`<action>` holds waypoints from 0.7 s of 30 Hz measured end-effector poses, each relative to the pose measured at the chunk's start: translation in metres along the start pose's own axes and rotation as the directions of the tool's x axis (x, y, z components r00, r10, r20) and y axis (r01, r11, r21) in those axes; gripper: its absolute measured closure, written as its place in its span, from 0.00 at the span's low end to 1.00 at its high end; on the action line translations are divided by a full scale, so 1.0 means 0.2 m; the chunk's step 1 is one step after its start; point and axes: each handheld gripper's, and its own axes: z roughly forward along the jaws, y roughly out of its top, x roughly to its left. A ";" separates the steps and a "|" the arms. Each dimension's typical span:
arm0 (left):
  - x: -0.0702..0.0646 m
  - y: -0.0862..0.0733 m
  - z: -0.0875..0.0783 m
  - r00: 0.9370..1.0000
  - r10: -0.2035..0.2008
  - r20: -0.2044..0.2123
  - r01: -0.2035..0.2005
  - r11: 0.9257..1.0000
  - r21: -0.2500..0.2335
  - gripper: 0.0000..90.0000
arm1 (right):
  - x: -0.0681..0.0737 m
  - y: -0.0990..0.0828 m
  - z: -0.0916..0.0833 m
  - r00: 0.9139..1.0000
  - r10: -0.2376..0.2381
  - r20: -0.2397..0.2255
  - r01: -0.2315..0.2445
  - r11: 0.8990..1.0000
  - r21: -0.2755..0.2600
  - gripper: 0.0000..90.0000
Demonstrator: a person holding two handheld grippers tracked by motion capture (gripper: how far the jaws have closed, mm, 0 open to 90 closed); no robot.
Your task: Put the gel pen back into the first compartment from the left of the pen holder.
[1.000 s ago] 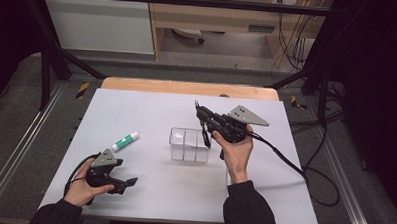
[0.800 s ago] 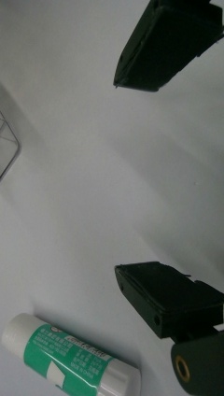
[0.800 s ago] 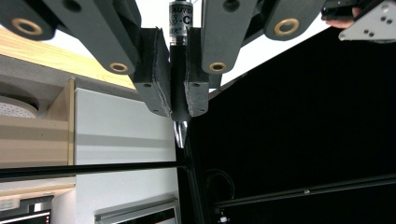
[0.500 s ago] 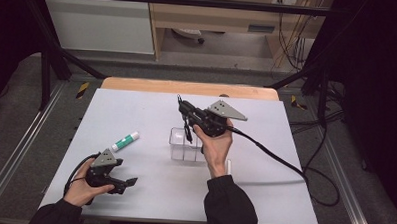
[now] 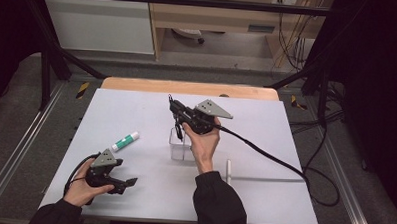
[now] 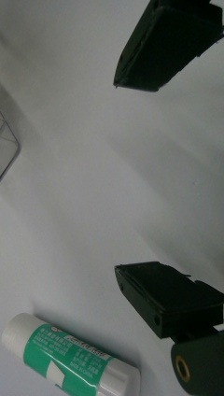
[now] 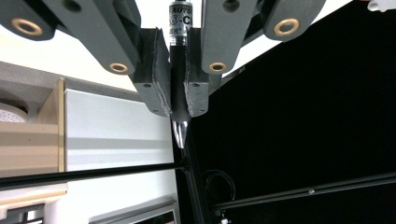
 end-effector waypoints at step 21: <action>0.00 0.00 0.00 1.000 0.001 0.002 -0.001 1.000 -0.002 0.09 | -0.02 -0.15 0.06 1.000 0.003 0.016 -0.004 0.998 0.066 0.90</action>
